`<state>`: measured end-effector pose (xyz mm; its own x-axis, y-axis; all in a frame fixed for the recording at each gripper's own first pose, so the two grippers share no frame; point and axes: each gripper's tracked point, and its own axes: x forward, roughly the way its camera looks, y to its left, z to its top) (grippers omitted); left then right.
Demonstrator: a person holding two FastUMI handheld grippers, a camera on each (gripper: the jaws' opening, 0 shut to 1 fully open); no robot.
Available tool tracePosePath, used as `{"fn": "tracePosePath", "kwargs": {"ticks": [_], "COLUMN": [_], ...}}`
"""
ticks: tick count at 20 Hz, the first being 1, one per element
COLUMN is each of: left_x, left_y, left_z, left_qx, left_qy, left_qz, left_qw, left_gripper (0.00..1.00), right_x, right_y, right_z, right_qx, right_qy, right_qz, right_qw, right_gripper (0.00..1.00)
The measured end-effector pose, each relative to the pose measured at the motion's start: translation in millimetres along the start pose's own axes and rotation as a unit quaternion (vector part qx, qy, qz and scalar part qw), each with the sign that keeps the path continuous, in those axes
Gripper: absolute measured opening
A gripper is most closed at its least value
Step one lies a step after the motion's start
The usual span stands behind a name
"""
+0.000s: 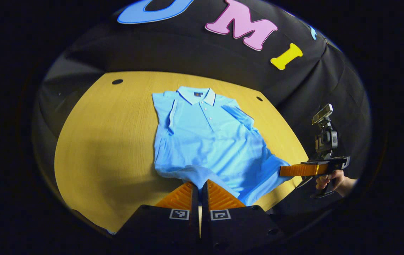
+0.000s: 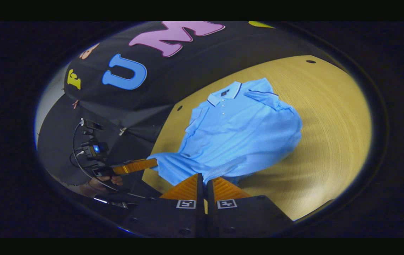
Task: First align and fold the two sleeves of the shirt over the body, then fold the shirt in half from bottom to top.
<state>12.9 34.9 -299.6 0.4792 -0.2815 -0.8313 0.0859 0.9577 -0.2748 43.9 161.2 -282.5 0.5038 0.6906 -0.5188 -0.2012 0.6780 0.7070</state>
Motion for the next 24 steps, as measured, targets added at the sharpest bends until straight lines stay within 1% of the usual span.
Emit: {"fn": "tracePosePath", "kwargs": {"ticks": [1,2,5,6,9,10,11,12,14,15,16,17,18,20,22,24], "left_x": [2,4,13,13,19,24,32,43,71,86,96,111,126,146,170,186], "left_y": [-4,-5,7,10,24,30,38,47,64,76,89,96,98,108,124,128], "left_z": [14,31,83,101,152,167,175,185,205,211,216,222,229,232,231,232], "left_qx": [-0.002,0.001,0.016,0.01,-0.023,-0.027,-0.026,-0.024,-0.02,-0.025,-0.034,-0.05,-0.065,-0.077,-0.069,-0.04], "left_qy": [-0.01,-0.022,-0.059,-0.072,-0.115,-0.122,-0.121,-0.118,-0.113,-0.104,-0.102,-0.105,-0.105,-0.097,-0.071,-0.048], "left_qz": [-0.006,-0.008,0.005,0.011,0.037,0.045,0.058,0.072,0.089,0.107,0.133,0.144,0.142,0.153,0.169,0.182], "left_qw": [1.0,1.0,0.998,0.997,0.992,0.991,0.991,0.99,0.989,0.989,0.985,0.983,0.982,0.98,0.981,0.981], "left_gripper": [0.07,0.07,0.07,0.07,0.07,0.07,0.07,0.07,0.07,0.07,0.07,0.07,0.07,0.07,0.07,0.07], "right_x": [0,1,1,1,10,16,23,33,60,75,89,102,116,140,158,169], "right_y": [1,2,5,5,3,0,-6,-15,-40,-51,-61,-69,-76,-97,-114,-132], "right_z": [18,37,104,127,197,218,237,255,287,300,309,316,319,323,327,328], "right_qx": [-0.011,-0.023,-0.08,-0.096,-0.118,-0.12,-0.122,-0.126,-0.129,-0.124,-0.123,-0.123,-0.12,-0.113,-0.102,-0.099], "right_qy": [-0.01,-0.019,-0.055,-0.068,-0.108,-0.121,-0.128,-0.132,-0.131,-0.132,-0.131,-0.132,-0.13,-0.12,-0.115,-0.114], "right_qz": [-0.001,-0.001,-0.013,-0.018,-0.028,-0.03,-0.036,-0.046,-0.07,-0.08,-0.09,-0.096,-0.098,-0.113,-0.134,-0.153], "right_qw": [1.0,1.0,0.995,0.993,0.987,0.985,0.984,0.982,0.98,0.98,0.98,0.979,0.979,0.98,0.979,0.977], "right_gripper": [0.08,0.07,0.07,0.07,0.14,0.07,0.07,0.16,0.17,0.07,0.04,0.07,0.07,0.07,0.07,0.07]}}
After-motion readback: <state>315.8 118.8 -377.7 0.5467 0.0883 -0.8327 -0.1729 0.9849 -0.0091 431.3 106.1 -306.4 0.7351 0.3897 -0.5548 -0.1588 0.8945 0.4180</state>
